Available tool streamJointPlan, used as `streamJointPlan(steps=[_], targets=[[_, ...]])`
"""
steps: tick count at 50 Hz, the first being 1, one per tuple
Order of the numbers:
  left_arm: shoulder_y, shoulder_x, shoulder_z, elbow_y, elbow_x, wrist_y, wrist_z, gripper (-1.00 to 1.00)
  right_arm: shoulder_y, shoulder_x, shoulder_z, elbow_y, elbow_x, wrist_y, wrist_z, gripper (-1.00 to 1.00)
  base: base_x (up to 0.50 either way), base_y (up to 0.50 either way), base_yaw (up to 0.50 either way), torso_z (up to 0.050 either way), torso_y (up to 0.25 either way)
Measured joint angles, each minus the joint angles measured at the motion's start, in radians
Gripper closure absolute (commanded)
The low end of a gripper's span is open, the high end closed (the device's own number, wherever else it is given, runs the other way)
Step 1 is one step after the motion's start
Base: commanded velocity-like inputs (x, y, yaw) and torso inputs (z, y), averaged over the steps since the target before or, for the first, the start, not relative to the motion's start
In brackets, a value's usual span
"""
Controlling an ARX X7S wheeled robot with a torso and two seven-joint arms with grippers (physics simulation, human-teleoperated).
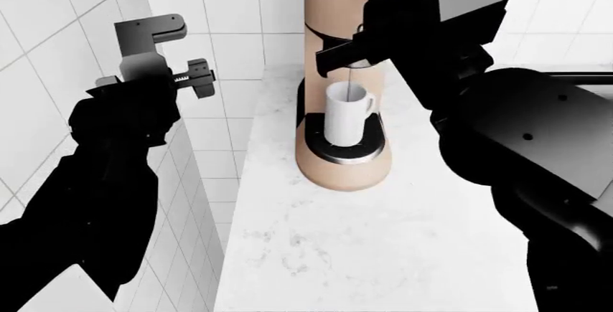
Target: Pick the mug from the cabinet, place it under the coffee machine dispenser, and press the start button.
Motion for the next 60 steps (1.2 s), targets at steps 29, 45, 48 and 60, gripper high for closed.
streamJointPlan(steps=[29, 45, 48, 60], targets=[[0.005, 0.002, 0.000, 0.000, 0.001, 0.000, -0.006, -1.00, -0.035, -0.021, 0.073, -0.212, 0.187, 0.157, 0.186, 1.00, 0.00, 0.00, 0.00, 0.000, 0.000], [0.008, 0.001, -0.001, 0.000, 0.000, -0.001, -0.008, -1.00, 0.000, -0.011, 0.203, -0.391, 0.627, 0.267, 0.525, -1.00, 0.00, 0.00, 0.00, 0.000, 0.000], [0.008, 0.000, -0.001, 0.000, 0.000, -0.001, -0.008, -1.00, 0.004, 0.003, 0.216, -0.410, 0.698, 0.264, 0.585, -1.00, 0.00, 0.00, 0.00, 0.000, 0.000], [0.012, -0.001, 0.000, 0.000, 0.001, 0.001, -0.009, -1.00, 0.006, 0.070, 0.262, -0.472, 0.896, 0.220, 0.757, -1.00, 0.00, 0.00, 0.00, 0.000, 0.000]])
